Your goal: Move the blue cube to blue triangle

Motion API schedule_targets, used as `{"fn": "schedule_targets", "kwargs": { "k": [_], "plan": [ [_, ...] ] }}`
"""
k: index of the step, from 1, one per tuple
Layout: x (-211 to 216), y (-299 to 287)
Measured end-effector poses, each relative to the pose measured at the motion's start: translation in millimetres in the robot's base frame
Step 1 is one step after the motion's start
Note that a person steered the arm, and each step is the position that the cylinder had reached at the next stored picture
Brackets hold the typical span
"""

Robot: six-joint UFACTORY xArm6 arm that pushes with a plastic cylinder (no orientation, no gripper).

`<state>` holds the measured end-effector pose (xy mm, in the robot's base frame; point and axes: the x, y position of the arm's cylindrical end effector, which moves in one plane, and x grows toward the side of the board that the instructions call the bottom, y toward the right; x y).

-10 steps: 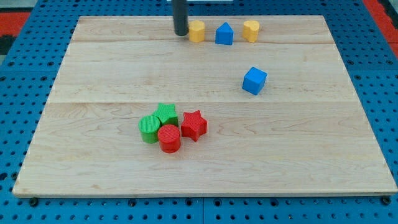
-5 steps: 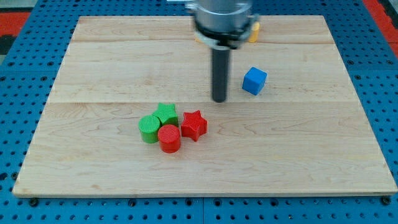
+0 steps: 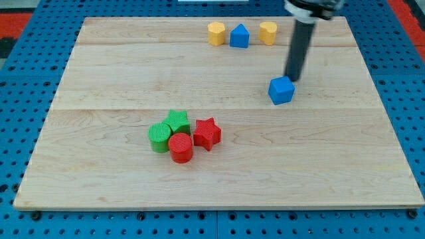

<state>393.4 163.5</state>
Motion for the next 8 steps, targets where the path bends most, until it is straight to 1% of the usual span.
{"fn": "schedule_targets", "kwargs": {
  "k": [1, 2, 3, 4, 5, 6, 7, 8],
  "plan": [
    [49.1, -6.7],
    [9.5, -76.8],
    [-45.0, -82.2],
    [-43.3, -70.5],
    [-30.8, -25.1],
    [-74.3, -44.7],
    [-101.2, -70.0],
    [-70.5, -64.2]
  ]
}}
